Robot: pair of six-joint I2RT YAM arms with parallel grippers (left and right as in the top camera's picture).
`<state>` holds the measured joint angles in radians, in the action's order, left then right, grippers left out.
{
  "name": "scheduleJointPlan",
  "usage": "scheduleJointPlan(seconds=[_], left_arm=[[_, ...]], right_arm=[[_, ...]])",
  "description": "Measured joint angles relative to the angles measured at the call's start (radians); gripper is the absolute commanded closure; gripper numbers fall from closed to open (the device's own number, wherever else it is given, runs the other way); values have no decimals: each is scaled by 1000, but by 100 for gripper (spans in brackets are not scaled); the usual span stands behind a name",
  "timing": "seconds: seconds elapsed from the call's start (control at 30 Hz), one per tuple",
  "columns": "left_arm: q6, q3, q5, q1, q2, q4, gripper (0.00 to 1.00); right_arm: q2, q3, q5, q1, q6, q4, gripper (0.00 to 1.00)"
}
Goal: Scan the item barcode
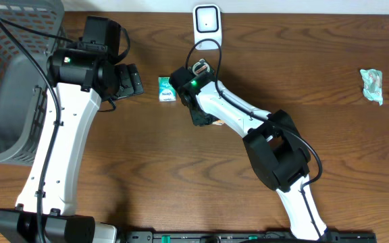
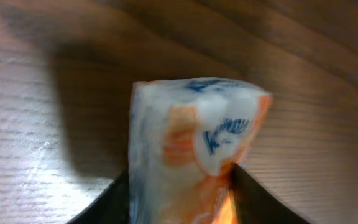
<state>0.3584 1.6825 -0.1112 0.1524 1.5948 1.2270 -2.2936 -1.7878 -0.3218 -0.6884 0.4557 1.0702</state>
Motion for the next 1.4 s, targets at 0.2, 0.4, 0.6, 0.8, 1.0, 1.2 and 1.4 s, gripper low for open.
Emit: scheduleJointPlan(seconds=[0.2, 0.4, 0.6, 0.8, 1.0, 1.2, 1.4], left_arm=[[0, 0, 0, 0, 0, 0, 2], [0, 0, 0, 0, 0, 0, 2], [0, 0, 0, 0, 0, 0, 3], [0, 0, 0, 0, 0, 0, 2], [0, 0, 0, 0, 0, 0, 2], [0, 0, 0, 0, 0, 0, 2], [0, 0, 0, 0, 0, 0, 2]], right_arm=[[5, 0, -11, 10, 2, 0, 99], [5, -47, 113, 76, -8, 68, 99], [5, -139, 464, 230, -161, 122, 99], [5, -148, 837, 351, -332, 127, 99], [5, -77, 970, 399, -394, 98, 97], [4, 81, 1031, 409, -412, 7, 89], [3, 130, 983, 426, -361, -5, 54]])
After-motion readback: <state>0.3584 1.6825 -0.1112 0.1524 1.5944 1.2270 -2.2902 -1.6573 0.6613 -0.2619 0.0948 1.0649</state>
